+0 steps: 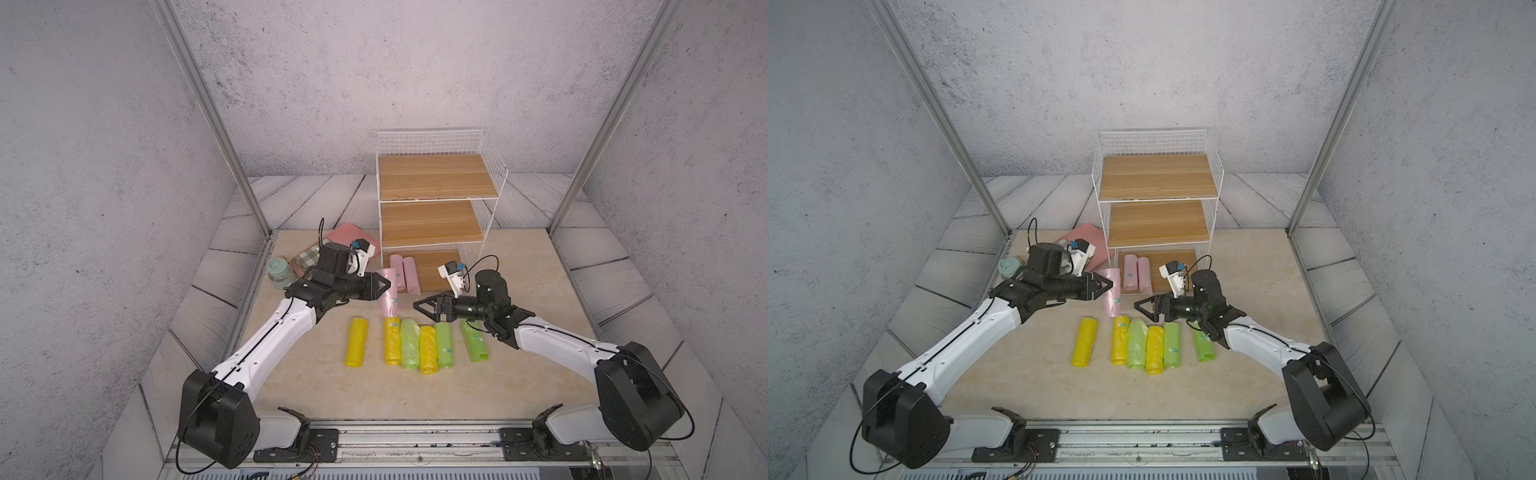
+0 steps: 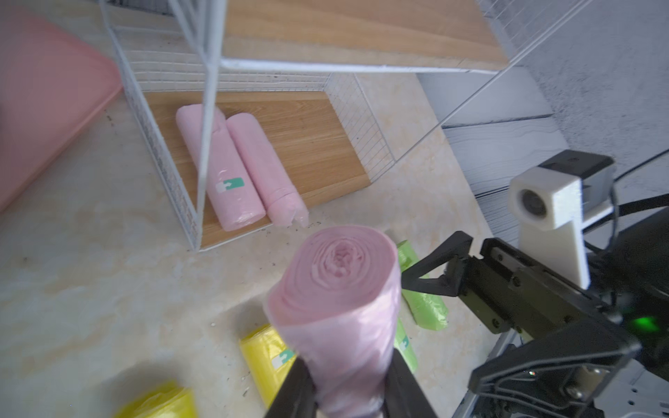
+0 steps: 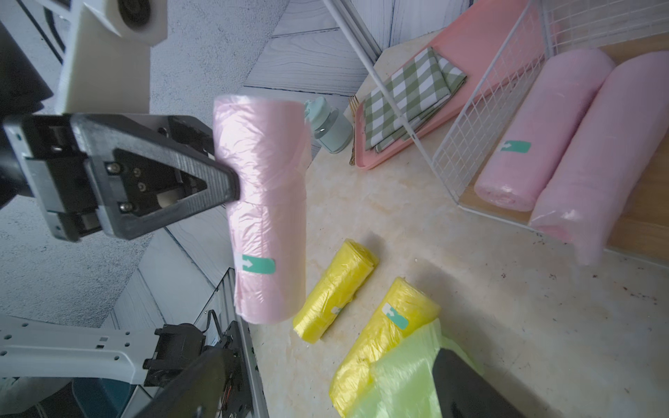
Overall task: Sort the rolls of trash bags by color and place them on the shelf
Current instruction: Pick up the roll of trash bags from the center of the board.
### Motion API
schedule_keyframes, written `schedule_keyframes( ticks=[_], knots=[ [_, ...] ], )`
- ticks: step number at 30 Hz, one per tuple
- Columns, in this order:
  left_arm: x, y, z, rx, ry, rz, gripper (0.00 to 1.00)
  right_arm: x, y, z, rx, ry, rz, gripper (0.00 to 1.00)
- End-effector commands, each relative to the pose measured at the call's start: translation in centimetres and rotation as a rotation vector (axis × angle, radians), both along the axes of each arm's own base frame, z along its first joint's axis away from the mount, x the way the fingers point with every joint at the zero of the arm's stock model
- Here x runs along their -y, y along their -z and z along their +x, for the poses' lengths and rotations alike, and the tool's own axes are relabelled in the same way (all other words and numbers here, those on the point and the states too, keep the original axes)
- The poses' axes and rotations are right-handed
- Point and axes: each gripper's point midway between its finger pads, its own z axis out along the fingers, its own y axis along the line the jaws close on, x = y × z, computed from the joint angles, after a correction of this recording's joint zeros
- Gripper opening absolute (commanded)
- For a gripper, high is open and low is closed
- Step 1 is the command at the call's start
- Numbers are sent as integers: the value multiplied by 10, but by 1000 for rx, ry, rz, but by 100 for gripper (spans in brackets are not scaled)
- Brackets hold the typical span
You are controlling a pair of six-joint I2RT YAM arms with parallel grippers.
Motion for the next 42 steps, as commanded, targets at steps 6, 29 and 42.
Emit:
schedule_keyframes(
  ticks=[6, 29, 42],
  knots=[
    [21, -32, -1, 79, 110, -150, 0, -14, -19, 2, 43, -62, 94, 86],
    [29, -42, 1, 131, 153, -206, 0, -43, -45, -3, 99, -176, 181, 74],
    [36, -43, -1, 128, 193, -250, 0, -48, -32, -2, 49, -200, 191, 57]
  ],
)
